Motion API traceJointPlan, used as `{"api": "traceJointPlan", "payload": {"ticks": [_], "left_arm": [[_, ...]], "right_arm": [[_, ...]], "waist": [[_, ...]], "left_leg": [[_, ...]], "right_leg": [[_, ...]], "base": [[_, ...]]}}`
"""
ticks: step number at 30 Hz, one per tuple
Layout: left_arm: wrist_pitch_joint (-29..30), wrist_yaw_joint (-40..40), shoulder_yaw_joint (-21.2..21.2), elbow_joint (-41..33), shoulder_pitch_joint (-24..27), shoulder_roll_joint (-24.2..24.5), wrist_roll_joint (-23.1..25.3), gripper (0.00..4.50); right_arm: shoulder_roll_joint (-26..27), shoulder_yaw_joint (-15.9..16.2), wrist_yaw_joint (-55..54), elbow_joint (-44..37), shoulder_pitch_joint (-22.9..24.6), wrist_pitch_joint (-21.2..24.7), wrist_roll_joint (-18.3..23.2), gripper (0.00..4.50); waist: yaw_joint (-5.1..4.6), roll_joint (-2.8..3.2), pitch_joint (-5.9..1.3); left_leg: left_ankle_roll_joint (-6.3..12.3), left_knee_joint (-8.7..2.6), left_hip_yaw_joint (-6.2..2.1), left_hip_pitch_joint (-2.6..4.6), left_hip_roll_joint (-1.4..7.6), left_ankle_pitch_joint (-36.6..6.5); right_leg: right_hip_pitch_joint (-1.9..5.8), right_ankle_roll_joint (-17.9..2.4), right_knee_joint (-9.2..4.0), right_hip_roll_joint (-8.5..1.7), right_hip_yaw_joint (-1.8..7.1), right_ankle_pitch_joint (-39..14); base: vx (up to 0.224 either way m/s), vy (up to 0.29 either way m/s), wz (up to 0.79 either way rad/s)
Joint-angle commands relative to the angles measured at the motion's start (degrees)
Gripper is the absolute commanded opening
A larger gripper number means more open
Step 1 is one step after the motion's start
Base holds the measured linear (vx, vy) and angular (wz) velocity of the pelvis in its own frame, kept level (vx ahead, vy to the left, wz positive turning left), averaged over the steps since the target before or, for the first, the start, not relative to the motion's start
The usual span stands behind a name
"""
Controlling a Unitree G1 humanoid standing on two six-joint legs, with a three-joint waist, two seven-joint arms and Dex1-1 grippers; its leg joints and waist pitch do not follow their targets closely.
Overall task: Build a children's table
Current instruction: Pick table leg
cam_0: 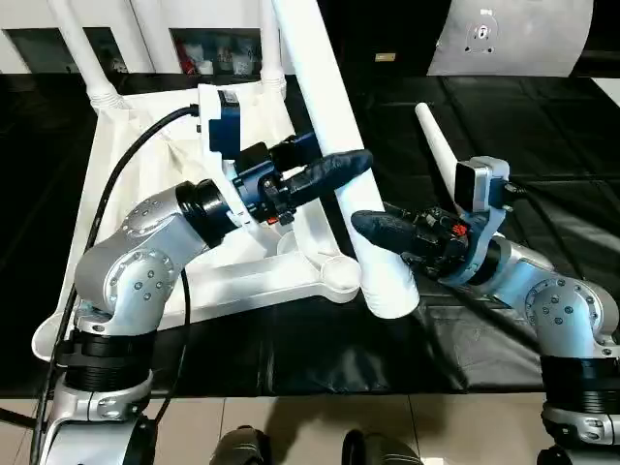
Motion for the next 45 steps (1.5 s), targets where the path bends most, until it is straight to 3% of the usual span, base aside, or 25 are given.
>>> {"api": "traceJointPlan", "payload": {"ticks": [1, 4, 10, 14, 25, 29, 42, 43, 45], "left_arm": [[-0.14, -1.14, -1.21, -0.32, -0.16, 0.13, 0.18, 2.35], [0.36, -0.91, -0.78, -0.14, -0.34, -0.11, -0.60, 2.26], [6.26, 0.52, 2.44, 0.57, -0.66, -1.14, -8.00, 2.16], [8.07, 1.10, 3.01, 1.27, -0.99, -0.96, -9.52, 2.05], [8.16, 3.59, 3.63, 3.08, -1.68, -0.84, -7.81, 1.91], [6.97, 6.98, 4.79, 5.89, -2.77, -1.60, -6.11, 1.89], [5.02, 7.14, 5.05, 9.12, -3.78, -0.88, -3.82, 1.86], [4.57, 7.23, 5.21, 9.39, -4.01, -0.86, -3.42, 1.86], [3.76, 7.36, 5.31, 9.61, -4.34, -0.76, -2.74, 1.86]], "right_arm": [[-0.31, 0.38, -0.45, -1.08, 0.13, -0.46, -0.20, 1.84], [-0.36, 0.47, -0.39, -0.98, 0.06, -0.61, -0.23, 1.84], [-0.68, 0.71, -0.28, -0.51, -0.12, -1.16, -0.90, 1.84], [-0.86, 0.83, -0.26, -0.31, -0.15, -1.80, -1.51, 1.84], [-0.68, 1.96, -2.50, 1.77, -1.09, -5.46, -5.58, 1.84], [0.21, 2.48, -4.43, 3.74, -2.05, -8.68, -8.89, 1.84], [2.15, 4.07, -6.97, 8.37, -4.47, -13.52, -13.52, 1.84], [2.37, 4.09, -7.70, 9.29, -5.07, -13.76, -13.97, 2.39], [2.55, 4.09, -8.20, 9.81, -5.47, -14.64, -14.62, 2.53]], "waist": [[0.22, -0.12, -5.68], [0.21, -0.19, -5.68], [0.27, -0.16, -5.78], [0.30, -0.12, -5.80], [0.36, -0.22, -6.05], [0.33, -0.17, -6.26], [0.35, -0.11, -6.59], [0.33, -0.14, -6.52], [0.35, -0.09, -6.51]], "left_leg": [[5.29, -3.67, -0.35, 0.34, 3.49, 2.32], [5.31, -3.67, -0.35, 0.30, 3.44, 2.45], [5.21, -3.56, -0.32, 0.31, 3.34, 2.57], [5.37, -3.55, -0.32, 0.33, 3.36, 2.65], [5.45, -3.45, -0.26, 0.28, 3.28, 3.22], [5.36, -3.35, -0.28, 0.31, 3.28, 3.49], [5.51, -3.28, -0.28, 0.30, 3.36, 3.35], [5.60, -3.29, -0.26, 0.29, 3.32, 3.28], [5.52, -3.31, -0.29, 0.29, 3.40, 3.17]], "right_leg": [[4.20, -13.28, -3.63, -6.26, 3.01, -6.85], [4.21, -13.29, -3.58, -6.18, 3.00, -6.72], [4.20, -13.65, -3.48, -6.12, 2.94, -6.69], [4.18, -13.49, -3.53, -6.10, 2.94, -6.82], [4.32, -13.08, -3.47, -6.10, 2.95, -6.56], [4.26, -13.32, -3.30, -6.06, 2.86, -5.89], [4.37, -13.73, -3.06, -6.14, 2.87, -4.71], [4.33, -13.88, -3.08, -6.15, 2.87, -4.56], [4.32, -13.73, -3.10, -6.20, 2.89, -4.88]], "base": [[0.000, 0.000, 0.00], [0.000, 0.000, 0.00], [0.000, 0.000, 0.00], [0.000, 0.000, 0.00], [0.000, 0.000, 0.00], [0.000, 0.000, 0.00], [0.000, 0.000, 0.00], [0.000, 0.000, 0.00], [0.000, 0.000, 0.00]]}}
